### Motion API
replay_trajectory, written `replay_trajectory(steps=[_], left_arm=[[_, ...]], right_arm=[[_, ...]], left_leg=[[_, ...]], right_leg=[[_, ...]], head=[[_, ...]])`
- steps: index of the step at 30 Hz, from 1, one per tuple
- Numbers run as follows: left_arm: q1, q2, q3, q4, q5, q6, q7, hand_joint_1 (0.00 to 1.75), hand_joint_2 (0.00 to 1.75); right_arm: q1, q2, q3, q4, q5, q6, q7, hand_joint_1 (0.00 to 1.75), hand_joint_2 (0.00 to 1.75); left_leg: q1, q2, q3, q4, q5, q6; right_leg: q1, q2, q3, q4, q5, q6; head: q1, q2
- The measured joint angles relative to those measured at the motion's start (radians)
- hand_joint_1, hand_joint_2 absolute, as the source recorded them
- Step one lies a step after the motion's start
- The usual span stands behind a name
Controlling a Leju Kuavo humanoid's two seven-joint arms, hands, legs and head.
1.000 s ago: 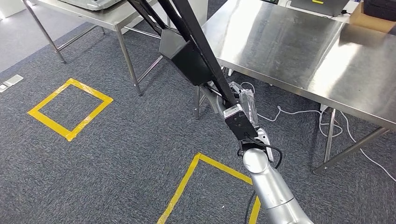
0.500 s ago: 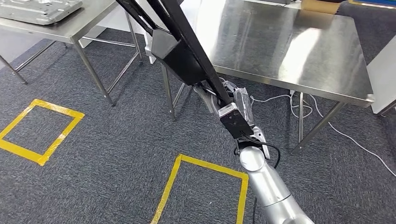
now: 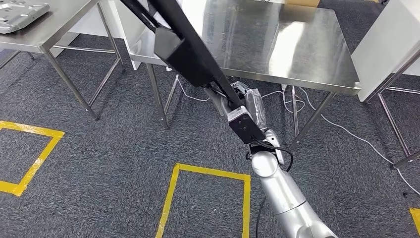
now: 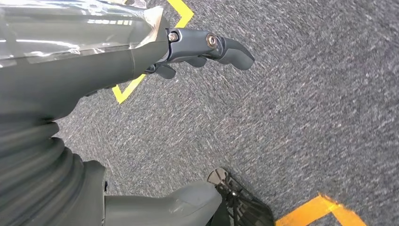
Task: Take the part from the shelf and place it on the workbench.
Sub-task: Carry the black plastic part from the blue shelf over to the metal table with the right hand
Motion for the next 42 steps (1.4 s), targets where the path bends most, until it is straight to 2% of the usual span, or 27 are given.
replay_trajectory(steps=[1,2,3,5,7,8,9,11,12,13,16,18,22,25,29,32,37,39,42], left_arm=[[0.0,0.0,0.0,0.0,-0.003,-0.002,0.0,0.0,1.75],[0.0,0.0,0.0,0.0,-0.005,-0.004,0.0,0.0,1.75],[0.0,0.0,0.001,0.0,-0.007,-0.005,0.0,0.0,1.75],[-0.001,0.0,0.001,0.0,-0.008,-0.006,0.0,0.0,1.75],[-0.001,0.001,0.002,0.0,-0.009,-0.006,0.0,0.0,1.75],[-0.001,0.001,0.002,0.0,-0.009,-0.007,0.0,0.0,1.75],[-0.001,0.001,0.002,0.0,-0.009,-0.007,0.0,0.0,1.75],[0.0,0.001,0.003,0.0,-0.009,-0.007,0.002,0.0,1.75],[0.001,0.001,0.003,0.0,-0.009,-0.007,0.002,0.0,1.75],[0.002,0.002,0.004,0.0,-0.009,-0.007,0.003,0.0,1.75],[0.002,0.002,0.004,0.0,-0.009,-0.007,0.003,0.0,1.75],[0.002,0.002,0.004,0.0,-0.009,-0.007,0.003,0.0,1.75],[0.001,0.001,0.005,0.0,-0.012,-0.022,-0.001,0.0,1.75],[0.001,0.002,0.006,0.0,-0.021,-0.043,-0.01,0.0,1.75],[0.001,0.003,0.005,0.0,-0.037,-0.074,-0.02,0.0,1.75],[0.002,0.003,0.0,0.0,-0.057,-0.119,-0.038,0.0,1.75],[0.002,0.007,-0.01,0.0,-0.083,-0.169,-0.065,0.0,1.75],[0.003,0.008,-0.013,0.0,-0.088,-0.174,-0.068,0.0,1.75],[0.003,0.01,-0.014,0.0,-0.089,-0.181,-0.073,0.0,1.75]], right_arm=[[0.0,0.0,0.002,0.0,0.019,-0.01,0.005,1.75,1.75],[0.0,0.0,0.004,0.0,0.032,-0.015,0.011,1.75,1.75],[0.0,0.0,0.006,0.0,0.041,-0.017,0.017,1.75,1.75],[0.002,-0.002,0.008,0.0,0.052,-0.019,0.028,1.75,1.75],[0.003,-0.005,0.008,-0.002,0.061,-0.021,0.036,1.75,1.75],[0.003,-0.006,0.008,-0.002,0.065,-0.023,0.039,1.75,1.75],[0.003,-0.006,0.008,-0.003,0.07,-0.026,0.04,1.75,1.75],[0.006,-0.007,0.008,-0.004,0.078,-0.03,0.042,1.75,1.75],[0.009,-0.008,0.008,-0.004,0.081,-0.031,0.043,1.75,1.75],[0.012,-0.009,0.008,-0.004,0.083,-0.032,0.044,1.75,1.75],[0.017,-0.011,0.008,-0.004,0.087,-0.032,0.045,1.75,1.75],[0.017,-0.011,0.008,-0.004,0.087,-0.032,0.045,1.75,1.75],[0.019,-0.016,0.008,-0.007,0.117,-0.044,0.052,1.75,1.75],[0.028,-0.027,0.008,-0.024,0.158,-0.051,0.069,1.75,1.75],[0.054,-0.049,0.001,-0.057,0.236,-0.055,0.106,1.75,1.75],[0.077,-0.084,-0.003,-0.071,0.423,-0.084,0.171,1.75,1.75],[0.083,-0.186,-0.006,-0.07,0.879,-0.156,0.331,1.75,1.75],[0.075,-0.228,-0.01,-0.069,0.97,-0.173,0.356,1.75,1.75],[0.041,-0.274,-0.016,-0.062,1.033,-0.196,0.366,1.75,1.75]], left_leg=[[-0.001,0.003,0.001,0.001,-0.001,-0.004],[-0.003,0.005,0.001,0.002,-0.003,-0.01],[-0.005,0.007,0.001,0.004,-0.003,-0.016],[-0.005,0.01,0.001,0.003,-0.003,-0.03],[0.0,0.004,-0.003,0.011,-0.01,-0.042],[0.002,-0.005,-0.015,0.037,-0.029,-0.046],[0.004,-0.017,-0.037,0.086,-0.058,-0.05],[0.005,-0.034,-0.104,0.227,-0.125,-0.054],[0.005,-0.037,-0.132,0.281,-0.142,-0.055],[0.005,-0.038,-0.145,0.303,-0.139,-0.054],[0.005,-0.038,-0.131,0.262,-0.097,-0.05],[0.005,-0.038,-0.125,0.25,-0.09,-0.049],[-0.007,-0.045,-0.009,0.009,0.001,-0.035],[-0.015,-0.044,-0.011,0.009,0.004,-0.029],[-0.018,-0.044,-0.012,0.009,0.003,-0.024],[-0.019,-0.044,-0.012,0.01,0.003,-0.022],[-0.02,-0.045,-0.013,0.01,0.004,-0.021],[-0.02,-0.045,-0.015,0.01,0.004,-0.02],[-0.018,-0.044,-0.016,0.01,0.005,-0.019]], right_leg=[[-0.002,-0.01,0.045,-0.077,0.02,0.005],[-0.001,-0.018,0.081,-0.14,0.036,0.006],[0.001,-0.023,0.103,-0.178,0.045,0.002],[0.008,-0.019,0.108,-0.191,0.049,-0.01],[-0.001,-0.011,0.108,-0.194,0.053,-0.023],[-0.005,-0.008,0.11,-0.196,0.055,-0.032],[-0.008,-0.006,0.111,-0.198,0.057,-0.039],[-0.002,-0.002,0.111,-0.198,0.057,-0.05],[0.0,0.001,0.111,-0.197,0.057,-0.051],[0.003,0.004,0.111,-0.197,0.057,-0.051],[0.005,0.011,0.113,-0.197,0.057,-0.051],[0.005,0.011,0.113,-0.197,0.057,-0.051],[0.024,0.021,0.107,-0.191,0.054,-0.047],[0.024,0.021,0.104,-0.19,0.056,-0.041],[0.02,0.021,0.104,-0.192,0.057,-0.035],[0.018,0.02,0.104,-0.193,0.057,-0.035],[0.018,0.02,0.104,-0.193,0.058,-0.033],[0.016,0.019,0.103,-0.193,0.058,-0.033],[0.013,0.02,0.103,-0.193,0.059,-0.032]], head=[[0.0,0.0],[0.0,0.0],[-0.001,0.0],[-0.003,0.0],[-0.004,0.0],[-0.005,0.0],[-0.006,0.0],[-0.008,0.0],[-0.008,0.0],[-0.008,0.0],[-0.008,0.0],[-0.008,0.0],[-0.007,0.0],[-0.007,0.0],[-0.007,0.0],[-0.007,0.0],[-0.007,0.0],[-0.007,0.0],[-0.007,0.0]])
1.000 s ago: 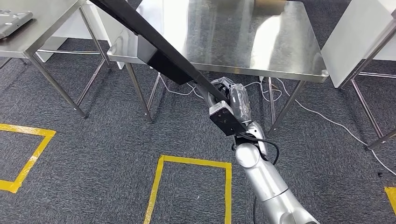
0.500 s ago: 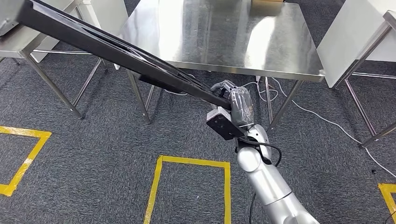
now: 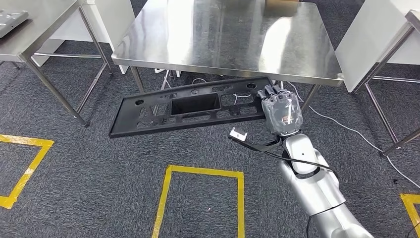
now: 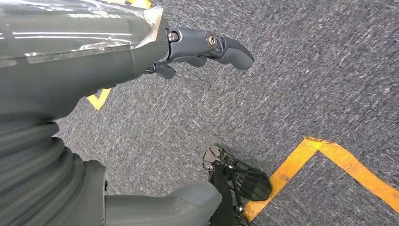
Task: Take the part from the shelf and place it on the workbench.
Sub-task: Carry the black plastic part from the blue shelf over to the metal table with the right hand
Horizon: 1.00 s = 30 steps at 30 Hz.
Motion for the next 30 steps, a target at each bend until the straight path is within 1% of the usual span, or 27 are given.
replay_trajectory(steps=[4,8,15,19,23,25,26,27,28,29,30], left_arm=[[-0.001,0.001,0.0,0.0,-0.003,-0.015,-0.01,0.0,1.75],[-0.001,0.001,0.0,0.0,-0.005,-0.021,-0.013,0.0,1.75],[-0.002,0.001,0.0,0.0,-0.007,-0.043,-0.016,0.0,1.75],[-0.003,0.002,0.001,0.0,-0.006,-0.049,-0.017,0.0,1.75],[-0.003,0.002,0.001,0.0,-0.006,-0.051,-0.017,0.0,1.75],[-0.003,0.004,0.001,0.0,-0.006,-0.052,-0.017,0.0,1.75],[-0.004,0.006,0.001,0.0,-0.005,-0.053,-0.018,0.0,1.75],[-0.004,0.007,0.001,0.0,-0.004,-0.054,-0.018,0.0,1.75],[-0.004,0.006,0.002,0.0,-0.004,-0.055,-0.019,0.0,1.75],[-0.005,0.006,0.002,0.0,-0.002,-0.056,-0.02,0.0,1.75],[-0.005,0.006,0.004,0.0,-0.001,-0.057,-0.02,0.0,1.75]], right_arm=[[-0.066,-0.036,-0.001,0.013,0.026,-0.025,0.001,1.75,1.75],[-0.111,-0.057,0.001,0.028,0.027,-0.032,0.001,1.75,1.75],[-0.133,-0.073,0.018,0.043,0.017,-0.064,-0.007,1.75,1.75],[-0.13,-0.073,0.039,0.043,0.014,-0.091,-0.008,1.75,1.75],[-0.126,-0.071,0.055,0.043,0.015,-0.096,-0.006,1.75,1.75],[-0.126,-0.071,0.06,0.043,0.015,-0.096,-0.004,1.75,1.75],[-0.127,-0.071,0.062,0.042,0.014,-0.097,-0.003,1.75,1.75],[-0.127,-0.071,0.063,0.041,0.014,-0.098,-0.002,1.75,1.75],[-0.127,-0.071,0.063,0.041,0.012,-0.101,-0.002,1.75,1.75],[-0.127,-0.072,0.063,0.041,0.009,-0.106,-0.001,1.75,1.75],[-0.127,-0.072,0.064,0.041,0.005,-0.112,-0.002,1.75,1.75]], left_leg=[[0.002,0.0,0.001,0.0,0.0,0.0],[0.005,0.0,0.0,0.0,0.001,0.0],[0.007,0.0,0.0,0.0,0.001,0.0],[0.007,0.0,0.0,0.0,0.001,-0.001],[0.007,0.0,-0.001,0.001,0.0,0.0],[0.005,0.0,-0.002,0.003,-0.001,0.008],[0.004,0.0,-0.001,-0.001,-0.001,0.014],[0.007,0.002,0.005,-0.012,0.005,0.021],[0.01,0.003,0.013,-0.026,0.012,0.026],[0.014,0.005,0.021,-0.04,0.019,0.03],[0.018,0.007,0.026,-0.05,0.025,0.031]], right_leg=[[-0.002,0.0,-0.001,0.0,0.0,0.0],[-0.001,0.0,0.0,0.0,0.0,0.0],[-0.001,0.0,0.0,0.0,0.0,0.0],[-0.001,0.0,-0.001,0.0,0.0,0.0],[-0.001,0.0,0.0,0.0,0.0,0.0],[-0.006,0.0,0.001,-0.004,0.003,0.004],[-0.006,0.0,0.003,-0.008,0.005,0.008],[-0.006,-0.001,0.002,-0.01,0.005,0.011],[-0.004,-0.003,-0.002,-0.002,0.0,0.012],[-0.004,-0.005,-0.016,0.025,-0.014,0.011],[-0.005,-0.008,-0.042,0.076,-0.037,0.01]], head=[[0.0,0.0],[0.0,0.0],[0.0,0.0],[0.0,0.0],[0.0,0.0],[0.0,0.0],[0.0,0.0],[0.0,0.0],[0.0,0.0],[0.0,0.0],[0.001,0.0]])
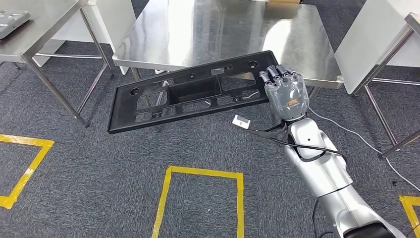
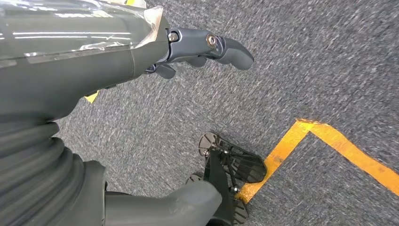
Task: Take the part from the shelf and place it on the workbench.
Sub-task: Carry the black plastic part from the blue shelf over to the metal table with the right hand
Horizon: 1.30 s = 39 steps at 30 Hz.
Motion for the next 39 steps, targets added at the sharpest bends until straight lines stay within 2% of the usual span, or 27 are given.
replay_trajectory(steps=[2,3,4,5,7,8,9,10,12,14,15,17,18,19,20,23,24,25,28,30,31,33,35,36,37,38,39], left_arm=[[0.0,0.0,0.005,0.0,0.005,0.002,0.001,0.0,1.75],[0.0,0.0,0.007,0.0,0.008,0.004,0.003,0.0,1.75],[0.0,0.0,0.01,0.0,0.011,0.007,0.005,0.0,1.75],[0.001,-0.001,0.012,0.0,0.014,0.009,0.007,0.0,1.75],[0.001,-0.001,0.018,0.0,0.019,0.013,0.011,0.0,1.75],[0.0,0.0,0.021,0.0,0.021,0.015,0.013,0.0,1.75],[0.0,0.001,0.024,0.0,0.021,0.017,0.014,0.0,1.75],[0.0,0.002,0.027,0.0,0.022,0.017,0.015,0.0,1.75],[0.001,-0.001,0.03,0.0,0.022,0.018,0.015,0.0,1.75],[0.001,-0.002,0.031,0.0,0.021,0.017,0.015,0.0,1.75],[0.0,-0.003,0.031,0.0,0.02,0.017,0.015,0.0,1.75],[0.001,-0.003,0.032,0.0,0.017,0.016,0.015,0.0,1.75],[0.002,-0.003,0.032,0.0,0.016,0.015,0.015,0.0,1.75],[0.002,-0.003,0.032,0.0,0.015,0.015,0.015,0.0,1.75],[0.003,-0.003,0.033,0.0,0.013,0.015,0.015,0.0,1.75],[0.002,-0.001,0.033,0.001,0.01,0.014,0.015,0.0,1.75],[0.002,0.001,0.033,0.0,0.009,0.013,0.014,0.0,1.75],[0.002,0.002,0.033,0.0,0.008,0.012,0.013,0.0,1.75],[0.001,0.001,0.033,0.0,0.006,0.011,0.012,0.0,1.75],[0.001,0.0,0.033,0.0,0.005,0.01,0.011,0.0,1.75],[0.001,-0.001,0.033,0.0,0.005,0.01,0.011,0.0,1.75],[0.001,-0.002,0.033,0.0,0.005,0.009,0.01,0.0,1.75],[0.001,-0.004,0.033,0.0,0.005,0.008,0.01,0.0,1.75],[0.001,-0.006,0.033,0.0,0.005,0.007,0.01,0.0,1.75],[0.002,-0.006,0.033,0.0,0.005,0.006,0.01,0.0,1.75],[0.002,-0.007,0.033,0.0,0.005,0.004,0.01,0.0,1.75],[0.001,-0.007,0.033,0.0,0.005,0.003,0.01,0.0,1.75]], right_arm=[[0.0,0.001,0.003,0.006,-0.014,-0.014,-0.005,1.75,1.75],[0.001,0.002,0.006,0.012,-0.021,-0.021,-0.009,1.75,1.75],[0.001,0.004,0.008,0.019,-0.026,-0.026,-0.014,1.75,1.75],[-0.001,0.006,0.011,0.026,-0.031,-0.029,-0.017,1.75,1.75],[-0.008,0.012,0.019,0.043,-0.035,-0.033,-0.024,1.75,1.75],[-0.012,0.017,0.023,0.052,-0.036,-0.034,-0.027,1.75,1.75],[-0.017,0.021,0.026,0.061,-0.037,-0.036,-0.029,1.75,1.75],[-0.02,0.026,0.029,0.068,-0.039,-0.037,-0.03,1.75,1.75],[-0.026,0.034,0.034,0.079,-0.041,-0.042,-0.031,1.75,1.75],[-0.029,0.041,0.038,0.084,-0.04,-0.045,-0.029,1.75,1.75],[-0.03,0.044,0.039,0.085,-0.039,-0.046,-0.028,1.75,1.75],[-0.028,0.048,0.041,0.088,-0.035,-0.047,-0.025,1.75,1.75],[-0.025,0.051,0.043,0.09,-0.034,-0.047,-0.024,1.75,1.75],[-0.023,0.053,0.046,0.091,-0.032,-0.047,-0.023,1.75,1.75],[-0.021,0.054,0.048,0.091,-0.031,-0.047,-0.021,1.75,1.75],[-0.018,0.057,0.051,0.09,-0.025,-0.047,-0.017,1.75,1.75],[-0.016,0.058,0.052,0.09,-0.023,-0.047,-0.016,1.75,1.75],[-0.014,0.058,0.052,0.089,-0.021,-0.047,-0.014,1.75,1.75],[-0.009,0.057,0.052,0.081,-0.018,-0.047,-0.013,1.75,1.75],[-0.009,0.054,0.05,0.075,-0.018,-0.047,-0.013,1.75,1.75],[-0.01,0.052,0.049,0.075,-0.018,-0.047,-0.013,1.75,1.75],[-0.009,0.049,0.049,0.075,-0.019,-0.047,-0.013,1.75,1.75],[-0.003,0.046,0.049,0.075,-0.019,-0.047,-0.013,1.75,1.75],[-0.001,0.045,0.049,0.075,-0.021,-0.047,-0.014,1.75,1.75],[0.0,0.043,0.049,0.075,-0.023,-0.047,-0.014,1.75,1.75],[0.0,0.04,0.049,0.075,-0.026,-0.047,-0.016,1.75,1.75],[-0.001,0.038,0.049,0.075,-0.03,-0.046,-0.017,1.75,1.75]], left_leg=[[0.002,0.003,0.001,-0.003,0.001,-0.001],[0.004,0.005,0.001,-0.002,0.0,-0.003],[0.007,0.006,0.001,-0.001,-0.001,-0.008],[0.013,0.006,0.001,0.001,-0.004,-0.015],[0.022,0.005,-0.002,0.017,-0.015,-0.038],[0.024,0.006,-0.006,0.029,-0.023,-0.05],[0.023,0.005,-0.01,0.038,-0.03,-0.06],[0.022,0.005,-0.014,0.043,-0.034,-0.067],[0.027,0.006,-0.014,0.047,-0.038,-0.072],[0.032,0.006,-0.031,0.087,-0.064,-0.074],[0.031,0.006,-0.056,0.138,-0.09,-0.073],[0.025,0.005,-0.134,0.279,-0.148,-0.067],[0.021,0.005,-0.168,0.333,-0.162,-0.061],[0.016,0.005,-0.186,0.353,-0.156,-0.052],[0.009,0.004,-0.185,0.334,-0.131,-0.039],[-0.021,-0.007,-0.105,0.151,-0.029,0.02],[-0.03,-0.008,-0.086,0.111,-0.015,0.034],[-0.036,-0.007,-0.078,0.093,-0.012,0.042],[-0.037,-0.001,-0.055,0.057,-0.003,0.04],[-0.029,0.002,-0.029,0.022,0.009,0.034],[-0.027,0.003,-0.022,0.014,0.012,0.032],[-0.025,0.003,-0.018,0.011,0.01,0.03],[-0.023,0.003,-0.016,0.012,0.005,0.024],[-0.021,0.003,-0.015,0.014,0.002,0.019],[-0.018,0.002,-0.013,0.018,-0.002,0.013],[-0.015,0.002,-0.012,0.024,-0.008,0.006],[-0.015,0.001,-0.013,0.031,-0.016,-0.003]], right_leg=[[-0.008,-0.002,-0.068,0.135,-0.052,0.004],[-0.014,-0.003,-0.092,0.181,-0.064,0.01],[-0.021,-0.004,-0.097,0.19,-0.06,0.021],[-0.029,-0.007,-0.08,0.155,-0.041,0.036],[-0.043,-0.017,-0.012,0.023,0.01,0.067],[-0.045,-0.018,0.015,-0.027,0.025,0.072],[-0.046,-0.018,0.027,-0.051,0.029,0.066],[-0.043,-0.015,0.026,-0.048,0.024,0.054],[-0.042,-0.009,0.024,-0.041,0.021,0.029],[-0.038,-0.007,0.025,-0.039,0.018,0.014],[-0.035,-0.006,0.026,-0.04,0.017,0.009],[-0.024,-0.005,0.027,-0.039,0.014,-0.001],[-0.017,-0.004,0.028,-0.039,0.012,-0.005],[-0.009,-0.002,0.03,-0.039,0.01,-0.009],[-0.002,-0.001,0.033,-0.039,0.008,-0.013],[0.016,0.003,0.046,-0.041,0.001,-0.022],[0.017,0.004,0.048,-0.042,-0.001,-0.022],[0.016,0.004,0.049,-0.044,-0.002,-0.021],[0.016,0.002,0.052,-0.051,-0.004,-0.011],[0.019,-0.001,0.041,-0.023,-0.02,-0.008],[0.017,-0.003,0.024,0.014,-0.034,-0.008],[0.011,-0.003,-0.035,0.122,-0.071,-0.004],[0.001,-0.004,-0.089,0.2,-0.086,0.009],[-0.004,-0.005,-0.089,0.185,-0.07,0.021],[-0.01,-0.008,-0.069,0.133,-0.04,0.035],[-0.017,-0.013,-0.037,0.057,-0.006,0.048],[-0.019,-0.017,-0.005,-0.007,0.021,0.054]], head=[[0.0,0.0],[0.0,0.0],[0.0,0.0],[0.0,0.0],[0.001,0.0],[0.003,0.0],[0.002,0.0],[0.0,0.0],[-0.006,0.0],[-0.009,0.0],[-0.01,0.0],[-0.011,0.0],[-0.011,0.0],[-0.011,0.0],[-0.011,0.0],[-0.01,0.0],[-0.009,0.0],[-0.008,0.0],[-0.008,0.0],[-0.007,0.0],[-0.006,0.0],[-0.006,0.0],[-0.006,0.0],[-0.006,0.0],[-0.006,0.0],[-0.005,0.0],[-0.005,0.0]])
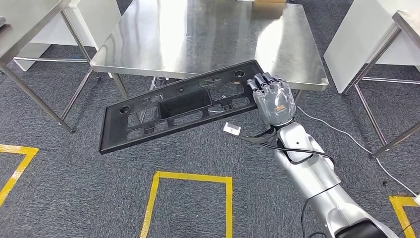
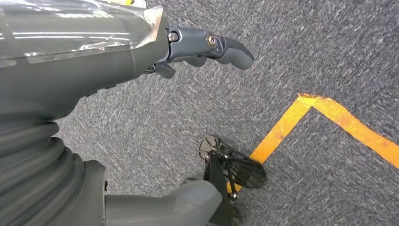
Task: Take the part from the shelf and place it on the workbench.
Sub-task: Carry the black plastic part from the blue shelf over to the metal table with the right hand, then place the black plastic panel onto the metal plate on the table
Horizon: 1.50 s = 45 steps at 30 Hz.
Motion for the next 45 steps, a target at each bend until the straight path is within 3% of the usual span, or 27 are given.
replay_trajectory(steps=[2,6,8,10,11,12,13,15,17,20,22,25,26,27,28,30,32,34,37,39,41,42,43,45], left_arm=[[0.0,0.0,0.0,0.0,0.0,-0.001,0.0,0.0,1.75],[0.0,0.0,0.0,0.0,0.0,-0.001,0.0,0.0,1.75],[0.0,0.0,0.0,0.0,-0.001,-0.001,0.0,0.0,1.75],[0.002,0.0,0.0,0.0,-0.001,-0.001,0.001,0.0,1.75],[0.003,0.0,0.0,0.0,-0.002,-0.001,0.001,0.0,1.75],[0.004,-0.001,0.0,0.0,-0.002,-0.001,0.001,0.0,1.75],[0.004,0.0,0.0,0.0,-0.002,-0.001,0.002,0.0,1.75],[0.004,0.0,0.0,0.0,-0.002,-0.001,0.002,0.0,1.75],[0.003,0.001,0.001,0.0,-0.003,-0.001,0.002,0.0,1.75],[0.003,0.001,0.001,0.0,-0.005,-0.003,0.002,0.0,1.75],[0.003,-0.001,0.0,0.0,-0.007,-0.004,0.002,0.0,1.75],[0.003,-0.002,0.001,0.0,-0.008,-0.004,0.002,0.0,1.75],[0.003,-0.002,0.001,0.0,-0.008,-0.004,0.002,0.0,1.75],[0.003,-0.002,0.001,0.0,-0.009,-0.004,0.002,0.0,1.75],[0.004,-0.003,0.001,0.0,-0.009,-0.004,0.002,0.0,1.75],[0.004,-0.006,0.001,0.0,-0.009,-0.004,0.002,0.0,1.75],[0.004,-0.007,0.001,0.0,-0.009,-0.004,0.002,0.0,1.75],[0.005,-0.007,0.001,0.0,-0.009,-0.004,0.002,0.0,1.75],[0.005,-0.006,0.001,0.0,-0.01,-0.004,0.003,0.0,1.75],[0.005,-0.006,0.001,0.0,-0.011,-0.004,0.003,0.0,1.75],[0.007,-0.006,0.001,0.0,-0.011,-0.004,0.003,0.0,1.75],[0.007,-0.006,0.001,0.0,-0.011,-0.004,0.003,0.0,1.75],[0.008,-0.006,0.001,0.0,-0.011,-0.004,0.003,0.0,1.75],[0.008,-0.006,0.001,0.0,-0.011,-0.004,0.003,0.0,1.75]], right_arm=[[-0.002,-0.002,0.0,0.001,-0.006,0.001,-0.003,1.75,1.75],[-0.01,-0.004,0.0,0.002,-0.011,0.002,-0.007,1.75,1.75],[-0.015,-0.004,0.001,0.004,-0.015,0.004,-0.012,1.75,1.75],[-0.019,-0.004,0.004,0.009,-0.02,0.007,-0.014,1.75,1.75],[-0.019,-0.003,0.005,0.011,-0.022,0.008,-0.014,1.75,1.75],[-0.019,-0.003,0.006,0.013,-0.022,0.009,-0.014,1.75,1.75],[-0.019,-0.003,0.006,0.014,-0.022,0.009,-0.015,1.75,1.75],[-0.022,-0.003,0.006,0.015,-0.022,0.009,-0.016,1.75,1.75],[-0.028,-0.003,0.006,0.017,-0.023,0.01,-0.016,1.75,1.75],[-0.031,-0.003,0.006,0.019,-0.024,0.009,-0.016,1.75,1.75],[-0.031,-0.002,0.007,0.019,-0.024,0.009,-0.015,1.75,1.75],[-0.028,-0.002,0.007,0.02,-0.023,0.008,-0.012,1.75,1.75],[-0.025,-0.002,0.007,0.021,-0.023,0.008,-0.011,1.75,1.75],[-0.022,-0.002,0.008,0.022,-0.022,0.008,-0.01,1.75,1.75],[-0.02,-0.002,0.009,0.022,-0.021,0.008,-0.01,1.75,1.75],[-0.018,-0.002,0.009,0.023,-0.02,0.009,-0.01,1.75,1.75],[-0.017,-0.001,0.01,0.023,-0.02,0.009,-0.009,1.75,1.75],[-0.016,0.0,0.012,0.023,-0.02,0.011,-0.007,1.75,1.75],[-0.016,0.001,0.014,0.022,-0.019,0.012,-0.006,1.75,1.75],[-0.016,0.002,0.015,0.022,-0.019,0.012,-0.006,1.75,1.75],[-0.016,0.004,0.018,0.022,-0.019,0.012,-0.006,1.75,1.75],[-0.015,0.005,0.019,0.022,-0.019,0.012,-0.006,1.75,1.75],[-0.015,0.006,0.021,0.022,-0.019,0.012,-0.006,1.75,1.75],[-0.015,0.007,0.023,0.022,-0.019,0.013,-0.006,1.75,1.75]], left_leg=[[-0.001,0.0,-0.002,0.011,-0.011,-0.014],[0.005,0.003,-0.009,0.036,-0.034,-0.03],[0.009,0.002,-0.055,0.132,-0.085,-0.041],[0.01,0.002,-0.133,0.271,-0.137,-0.047],[0.01,0.002,-0.161,0.311,-0.142,-0.047],[0.01,0.002,-0.17,0.312,-0.126,-0.045],[0.01,0.002,-0.159,0.273,-0.092,-0.04],[0.008,-0.002,-0.096,0.131,-0.016,-0.028],[0.003,-0.005,-0.054,0.04,0.016,-0.019],[-0.002,-0.003,-0.043,0.019,0.016,-0.008],[0.001,-0.002,-0.028,0.002,0.021,0.004],[-0.001,-0.002,-0.016,-0.005,0.019,0.016],[-0.002,-0.003,-0.014,-0.005,0.017,0.017],[-0.002,-0.004,-0.012,-0.004,0.014,0.017],[-0.002,-0.006,-0.009,-0.003,0.011,0.016],[-0.002,-0.008,-0.001,0.0,0.001,0.009],[-0.007,-0.009,0.001,0.007,-0.01,-0.002],[-0.011,-0.008,0.0,0.011,-0.017,-0.011],[-0.004,-0.007,-0.008,0.038,-0.038,-0.026],[0.002,-0.007,-0.055,0.137,-0.087,-0.039],[0.007,-0.007,-0.13,0.27,-0.134,-0.047],[0.009,-0.007,-0.156,0.304,-0.135,-0.049],[0.009,-0.007,-0.164,0.301,-0.117,-0.048],[0.01,-0.007,-0.119,0.183,-0.037,-0.041]], right_leg=[[0.001,-0.003,0.03,-0.061,0.022,-0.011],[-0.001,0.005,0.036,-0.061,0.018,-0.047],[-0.003,0.005,0.043,-0.063,0.014,-0.06],[0.0,0.005,0.047,-0.062,0.009,-0.067],[0.001,0.006,0.049,-0.062,0.008,-0.069],[0.002,0.007,0.052,-0.062,0.005,-0.07],[0.003,0.009,0.056,-0.062,0.003,-0.07],[0.006,0.011,0.064,-0.062,-0.003,-0.067],[0.011,0.014,0.067,-0.063,-0.009,-0.06],[0.013,0.014,0.067,-0.066,-0.013,-0.045],[0.015,0.011,0.05,-0.027,-0.033,-0.042],[0.014,0.008,-0.052,0.159,-0.102,-0.051],[0.014,0.008,-0.085,0.209,-0.113,-0.05],[0.014,0.008,-0.1,0.224,-0.107,-0.043],[0.013,0.008,-0.095,0.198,-0.086,-0.035],[0.011,0.003,-0.034,0.056,-0.018,-0.019],[0.011,-0.003,0.018,-0.05,0.025,-0.023],[0.014,-0.001,0.027,-0.067,0.029,-0.036],[0.005,0.004,0.034,-0.069,0.025,-0.055],[0.003,0.004,0.043,-0.071,0.02,-0.067],[0.004,0.005,0.049,-0.07,0.015,-0.074],[0.005,0.006,0.052,-0.07,0.012,-0.075],[0.005,0.007,0.056,-0.07,0.01,-0.076],[0.005,0.01,0.066,-0.071,0.003,-0.073]], head=[[-0.001,0.0],[-0.003,0.0],[-0.004,0.0],[-0.005,0.0],[-0.005,0.0],[-0.005,0.0],[-0.005,0.0],[-0.005,0.0],[-0.004,0.0],[-0.004,0.0],[-0.003,0.0],[-0.001,0.0],[-0.001,0.0],[-0.001,0.0],[-0.001,0.0],[-0.001,0.0],[-0.001,0.0],[-0.002,0.0],[-0.003,0.0],[-0.005,0.0],[-0.005,0.0],[-0.005,0.0],[-0.005,0.0],[-0.005,0.0]])
